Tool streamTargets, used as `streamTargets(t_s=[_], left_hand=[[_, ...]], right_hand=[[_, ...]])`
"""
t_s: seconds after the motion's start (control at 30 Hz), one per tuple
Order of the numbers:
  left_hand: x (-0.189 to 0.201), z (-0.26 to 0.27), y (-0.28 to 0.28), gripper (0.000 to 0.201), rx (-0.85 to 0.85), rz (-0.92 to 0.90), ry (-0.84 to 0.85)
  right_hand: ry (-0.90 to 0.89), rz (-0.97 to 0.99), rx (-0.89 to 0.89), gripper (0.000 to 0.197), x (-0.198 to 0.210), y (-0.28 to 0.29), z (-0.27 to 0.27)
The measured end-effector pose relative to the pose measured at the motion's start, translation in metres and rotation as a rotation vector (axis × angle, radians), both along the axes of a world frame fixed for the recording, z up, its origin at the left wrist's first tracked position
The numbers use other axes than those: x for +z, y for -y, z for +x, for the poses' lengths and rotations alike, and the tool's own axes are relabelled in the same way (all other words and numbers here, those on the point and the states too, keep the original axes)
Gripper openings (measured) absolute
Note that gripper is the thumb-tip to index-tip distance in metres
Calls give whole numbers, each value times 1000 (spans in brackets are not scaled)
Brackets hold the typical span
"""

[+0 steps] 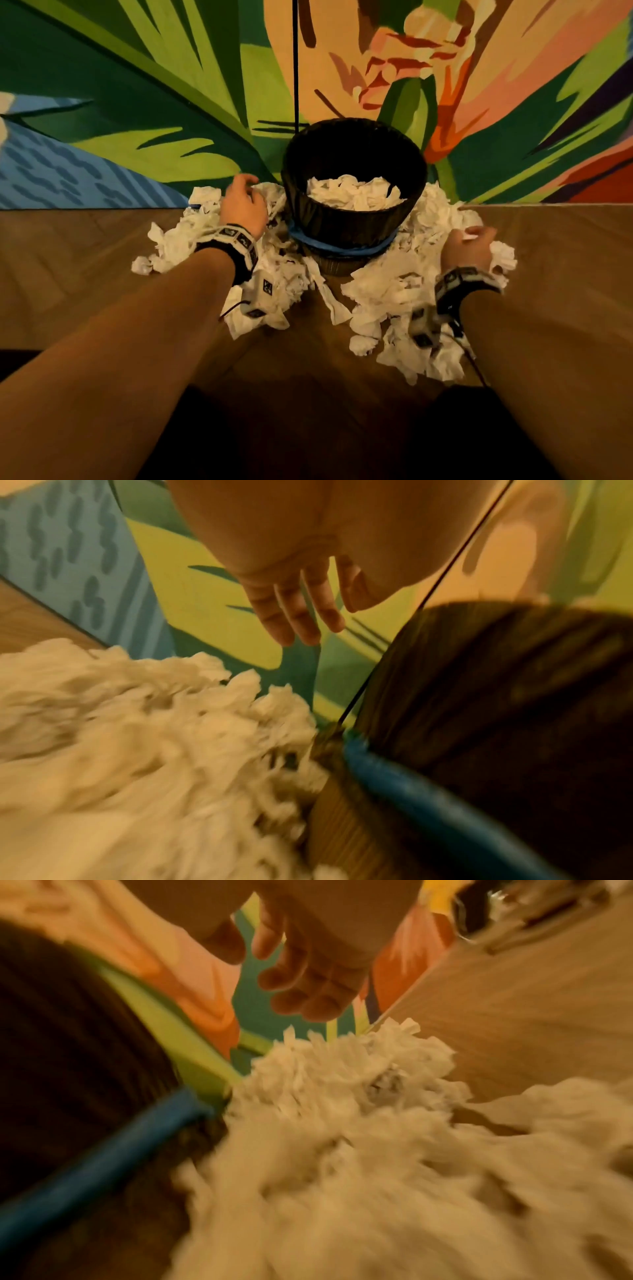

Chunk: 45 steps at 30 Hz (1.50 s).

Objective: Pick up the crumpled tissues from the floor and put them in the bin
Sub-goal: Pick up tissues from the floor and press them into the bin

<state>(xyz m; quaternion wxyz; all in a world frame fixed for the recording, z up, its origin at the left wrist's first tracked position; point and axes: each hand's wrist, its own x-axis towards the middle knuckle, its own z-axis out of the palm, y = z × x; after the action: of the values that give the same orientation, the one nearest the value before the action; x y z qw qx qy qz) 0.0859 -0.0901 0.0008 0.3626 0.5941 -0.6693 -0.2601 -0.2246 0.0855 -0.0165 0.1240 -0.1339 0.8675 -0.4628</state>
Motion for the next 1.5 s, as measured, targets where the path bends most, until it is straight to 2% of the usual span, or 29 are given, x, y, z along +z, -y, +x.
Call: streamTargets(t_s=[0.07, 0.17, 0.27, 0.3, 0.37, 0.43, 0.5, 0.6, 0.77, 0.83, 0.9, 0.97, 1.03, 1.1, 1.23, 1.3, 1.37, 1.4, 1.5], left_hand=[[-23, 1, -18, 29, -134, 69, 169], [-53, -10, -51, 31, -428, 175, 410], [-81, -32, -87, 28, -689, 241, 653], [-90, -39, -97, 28, -737, 242, 703], [-111, -50, -114, 36, -786, 275, 686], [-134, -56, -127, 55, -834, 379, 649], [-151, -58, -138, 73, -889, 497, 772], [-164, -53, -144, 71, -911, 491, 946], [-155, -49, -134, 38, -845, 430, 918], [-146, -50, -131, 34, -780, 465, 898], [-137, -48, -128, 33, -708, 504, 783], [-130, -45, -126, 26, -597, 539, 557], [-127, -44, -126, 29, -459, 599, 291], [-120, -47, -125, 35, -386, 629, 106], [-117, -57, -120, 38, -399, 619, -6], [-116, -60, -113, 31, -320, 542, 48], [-119, -58, -106, 28, -286, 403, 239], [-122, -55, -102, 39, -324, 397, 344], [-133, -49, -101, 70, -502, 593, 658]], right_hand=[[-80, 133, 181, 12, -20, -15, 27], [-169, 303, 486, 11, -45, -26, 78], [-175, 496, 771, 12, -66, -35, 121], [-171, 564, 864, 13, -73, -38, 129], [-210, 711, 1059, 22, -89, -48, 137], [-240, 849, 1210, 36, -104, -54, 136], [-206, 918, 1272, 43, -116, -54, 131], [-125, 924, 1278, 42, -130, -55, 123], [57, 712, 1043, 20, -136, -52, 123], [85, 655, 960, 18, -135, -44, 127], [94, 591, 923, 29, -133, -34, 132], [164, 494, 866, 52, -132, -28, 136], [249, 440, 844, 67, -130, -26, 140], [289, 419, 862, 59, -128, -23, 143], [165, 400, 812, 19, -121, -19, 140], [119, 371, 747, 17, -117, -19, 135], [227, 323, 654, 20, -113, -20, 131], [287, 304, 605, 26, -111, -21, 129], [335, 284, 546, 40, -108, -25, 127]])
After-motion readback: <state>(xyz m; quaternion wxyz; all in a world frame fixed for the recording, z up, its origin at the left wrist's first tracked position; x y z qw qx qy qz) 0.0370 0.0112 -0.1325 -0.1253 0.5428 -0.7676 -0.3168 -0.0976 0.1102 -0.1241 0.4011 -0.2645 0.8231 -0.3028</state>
